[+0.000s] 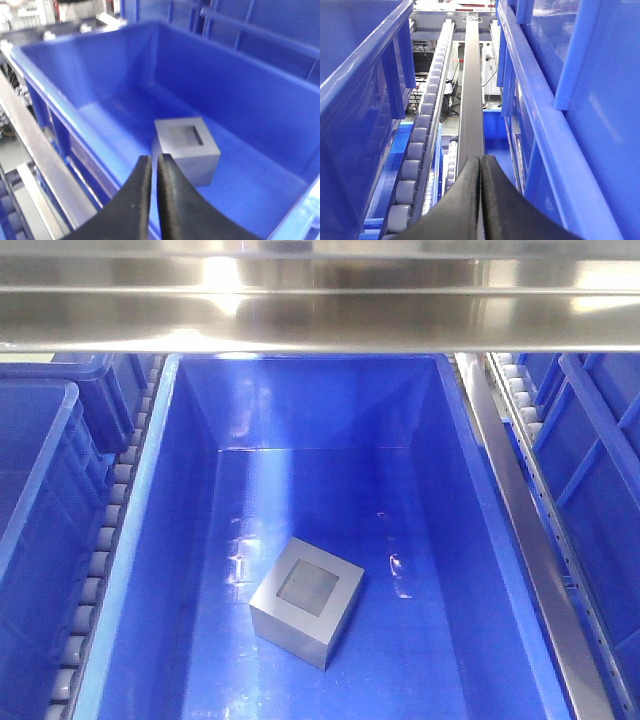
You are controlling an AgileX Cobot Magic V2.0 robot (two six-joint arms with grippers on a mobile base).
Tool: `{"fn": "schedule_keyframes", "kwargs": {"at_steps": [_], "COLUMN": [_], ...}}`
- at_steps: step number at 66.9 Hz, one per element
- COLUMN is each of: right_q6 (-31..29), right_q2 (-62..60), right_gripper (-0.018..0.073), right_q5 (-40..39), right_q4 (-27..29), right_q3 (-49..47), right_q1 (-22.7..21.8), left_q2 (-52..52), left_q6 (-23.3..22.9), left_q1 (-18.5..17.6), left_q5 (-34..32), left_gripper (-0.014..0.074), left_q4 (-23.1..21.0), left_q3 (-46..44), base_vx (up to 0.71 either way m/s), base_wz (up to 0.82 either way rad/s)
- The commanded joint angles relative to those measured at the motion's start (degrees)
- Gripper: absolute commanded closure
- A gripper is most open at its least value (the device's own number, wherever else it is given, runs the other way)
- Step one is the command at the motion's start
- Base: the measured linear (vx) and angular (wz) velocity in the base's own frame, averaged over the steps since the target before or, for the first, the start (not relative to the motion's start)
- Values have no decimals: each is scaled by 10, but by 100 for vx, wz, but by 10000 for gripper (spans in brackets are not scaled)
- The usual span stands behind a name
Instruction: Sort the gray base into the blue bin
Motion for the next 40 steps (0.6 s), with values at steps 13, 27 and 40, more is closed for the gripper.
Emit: {"fn": "schedule_keyframes", "kwargs": {"at_steps": [13, 27, 40], "right_q6": [-7, -7, -7], "right_q2": [-4, -4, -4], "right_gripper": [564, 564, 564], "right_q5": [-50, -50, -50], "right_q4": [-5, -5, -5], "right_q3": [3, 3, 3], "right_q1": [-1, -1, -1], "left_q2": [6, 6, 1], "left_q6": [-1, -1, -1], "left_q1": [-4, -4, 33], "left_q5": [-38, -38, -53], "left_gripper": [605, 605, 605], "left_q4": [2, 2, -8], "left_q3": [-12, -12, 13], "base_vx": [0, 0, 0], "base_wz": [0, 0, 0]}}
